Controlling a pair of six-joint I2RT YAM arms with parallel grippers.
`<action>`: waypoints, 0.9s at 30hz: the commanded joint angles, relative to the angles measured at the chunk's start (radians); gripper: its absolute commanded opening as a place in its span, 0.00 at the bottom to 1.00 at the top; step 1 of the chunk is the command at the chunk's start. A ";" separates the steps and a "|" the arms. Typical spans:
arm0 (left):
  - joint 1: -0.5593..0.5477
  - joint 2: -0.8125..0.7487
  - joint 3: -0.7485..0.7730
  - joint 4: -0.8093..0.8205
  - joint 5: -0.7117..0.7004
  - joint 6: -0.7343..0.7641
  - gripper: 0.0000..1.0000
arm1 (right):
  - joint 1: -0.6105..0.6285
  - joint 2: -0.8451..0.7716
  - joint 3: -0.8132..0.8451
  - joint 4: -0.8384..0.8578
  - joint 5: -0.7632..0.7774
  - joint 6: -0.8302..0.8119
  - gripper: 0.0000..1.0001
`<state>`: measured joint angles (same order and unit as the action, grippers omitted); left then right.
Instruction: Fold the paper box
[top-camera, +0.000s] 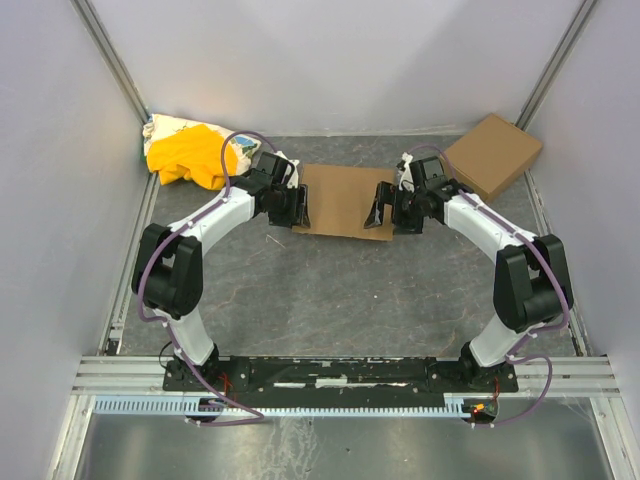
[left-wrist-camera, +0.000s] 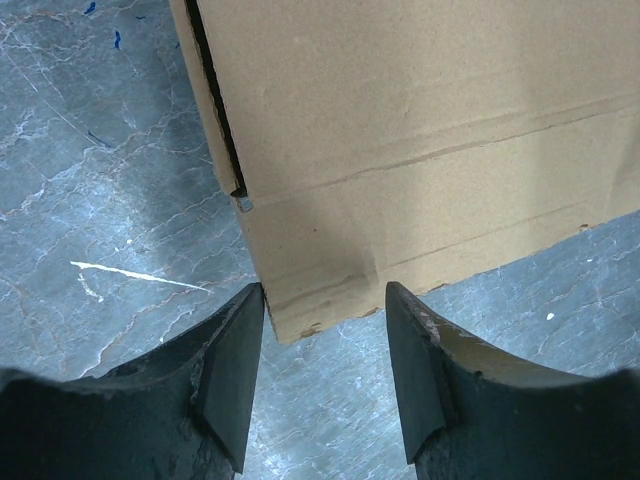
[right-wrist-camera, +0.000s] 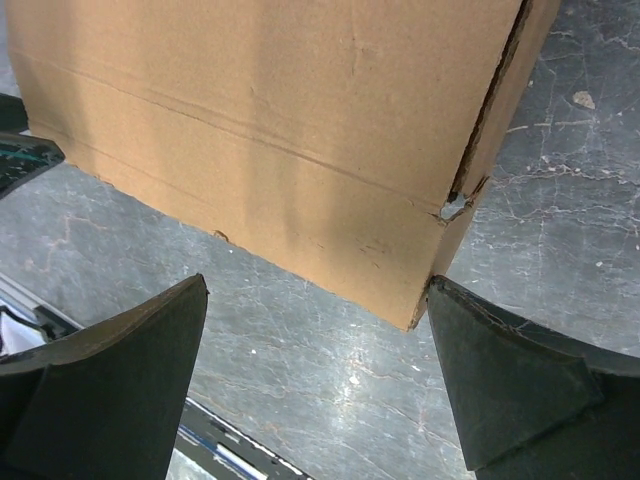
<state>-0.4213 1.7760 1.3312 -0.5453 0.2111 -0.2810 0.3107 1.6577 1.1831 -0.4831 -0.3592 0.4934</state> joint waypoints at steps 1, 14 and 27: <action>-0.005 0.008 0.044 0.005 0.008 0.042 0.58 | -0.016 -0.004 0.000 0.063 -0.065 0.035 0.98; -0.005 0.003 0.046 0.004 0.013 0.042 0.58 | -0.032 -0.009 -0.011 0.092 -0.130 0.071 0.98; -0.005 0.002 0.046 0.001 0.014 0.042 0.58 | -0.036 0.005 -0.033 0.135 -0.164 0.101 0.97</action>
<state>-0.4210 1.7760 1.3323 -0.5526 0.1925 -0.2661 0.2726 1.6608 1.1580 -0.4187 -0.4561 0.5663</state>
